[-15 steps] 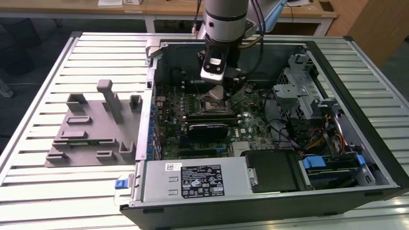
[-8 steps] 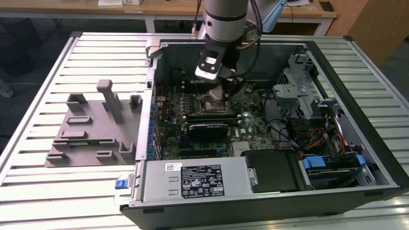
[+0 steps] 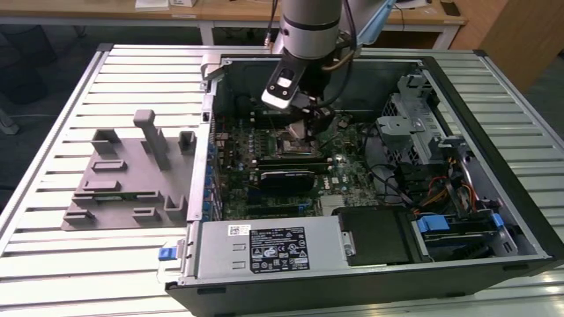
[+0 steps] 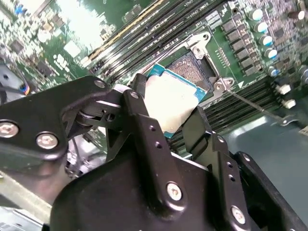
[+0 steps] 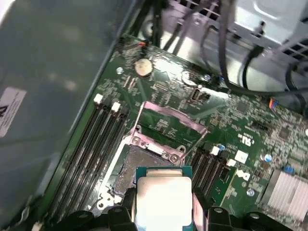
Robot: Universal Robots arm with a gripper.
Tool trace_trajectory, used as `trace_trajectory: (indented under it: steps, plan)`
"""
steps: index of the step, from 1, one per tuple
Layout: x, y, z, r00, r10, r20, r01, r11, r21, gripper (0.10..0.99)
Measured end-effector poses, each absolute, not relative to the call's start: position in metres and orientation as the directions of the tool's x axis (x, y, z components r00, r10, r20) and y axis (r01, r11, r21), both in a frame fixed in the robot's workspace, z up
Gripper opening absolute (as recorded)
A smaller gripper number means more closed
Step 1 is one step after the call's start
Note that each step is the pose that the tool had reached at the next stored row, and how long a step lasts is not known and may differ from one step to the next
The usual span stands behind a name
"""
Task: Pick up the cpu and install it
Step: 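Place the cpu into insertion slot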
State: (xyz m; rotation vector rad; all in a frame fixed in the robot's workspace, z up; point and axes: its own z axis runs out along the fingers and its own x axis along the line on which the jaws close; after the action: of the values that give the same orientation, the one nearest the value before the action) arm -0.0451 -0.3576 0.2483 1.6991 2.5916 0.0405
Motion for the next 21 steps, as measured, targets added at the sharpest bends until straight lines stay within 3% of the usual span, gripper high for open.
trace_trajectory:
  steps: [18,21]
  plan:
    - [-0.0452,-0.3575,0.2425,-0.085,0.996,-0.021,0.995,0.086,0.045,0.545]
    - [-0.0452,-0.3576,0.2425,-0.081,0.996,-0.021,0.996,0.082,0.045,0.545]
